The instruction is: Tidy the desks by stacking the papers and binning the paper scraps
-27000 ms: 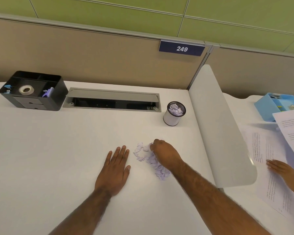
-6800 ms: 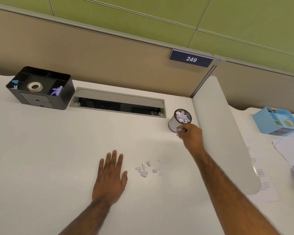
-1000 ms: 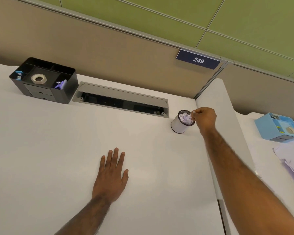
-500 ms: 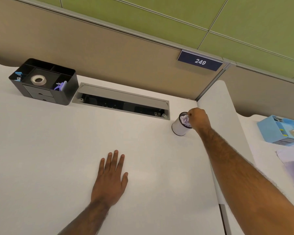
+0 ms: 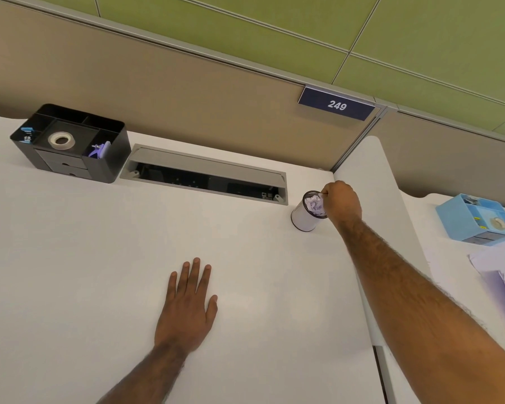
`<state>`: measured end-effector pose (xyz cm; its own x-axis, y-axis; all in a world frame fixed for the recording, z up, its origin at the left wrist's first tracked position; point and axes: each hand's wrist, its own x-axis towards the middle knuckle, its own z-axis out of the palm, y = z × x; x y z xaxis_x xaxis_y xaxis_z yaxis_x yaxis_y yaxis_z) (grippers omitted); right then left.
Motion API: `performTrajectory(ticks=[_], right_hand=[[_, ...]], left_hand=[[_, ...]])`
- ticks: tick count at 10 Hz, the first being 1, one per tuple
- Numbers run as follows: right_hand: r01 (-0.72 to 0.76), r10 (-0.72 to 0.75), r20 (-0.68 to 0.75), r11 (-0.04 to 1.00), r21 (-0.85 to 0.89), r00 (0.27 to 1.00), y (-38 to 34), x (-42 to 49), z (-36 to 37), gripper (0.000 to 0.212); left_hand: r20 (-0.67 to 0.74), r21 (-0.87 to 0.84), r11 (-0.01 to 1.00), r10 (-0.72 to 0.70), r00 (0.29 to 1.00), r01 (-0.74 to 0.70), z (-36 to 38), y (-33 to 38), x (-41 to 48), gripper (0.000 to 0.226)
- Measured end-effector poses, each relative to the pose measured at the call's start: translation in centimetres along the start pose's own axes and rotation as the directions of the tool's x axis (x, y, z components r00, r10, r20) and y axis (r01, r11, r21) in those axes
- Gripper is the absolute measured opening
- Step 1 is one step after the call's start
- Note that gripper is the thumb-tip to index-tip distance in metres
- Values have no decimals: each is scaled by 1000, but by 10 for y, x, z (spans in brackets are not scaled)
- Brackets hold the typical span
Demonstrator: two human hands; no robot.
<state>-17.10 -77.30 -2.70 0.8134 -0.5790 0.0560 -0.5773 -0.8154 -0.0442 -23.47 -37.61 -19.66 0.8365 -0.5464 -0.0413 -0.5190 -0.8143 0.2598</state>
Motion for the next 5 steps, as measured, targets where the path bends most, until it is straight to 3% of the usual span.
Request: performTrajectory(ticks=[3, 4, 5], right_hand=[[111, -123, -41, 966, -232, 992, 1, -25, 9, 27], [-34, 18, -157, 995, -96, 987, 4, -26, 7, 23], [-108, 147, -267, 982, 153, 952, 0, -45, 11, 16]], left_hand=[[4, 17, 1000, 2, 1000, -2, -1, 1, 0, 69], [-19, 15, 1000, 13, 1000, -13, -2, 1, 0, 69], [-16, 2, 1000, 14, 1000, -14, -6, 1, 1, 69]])
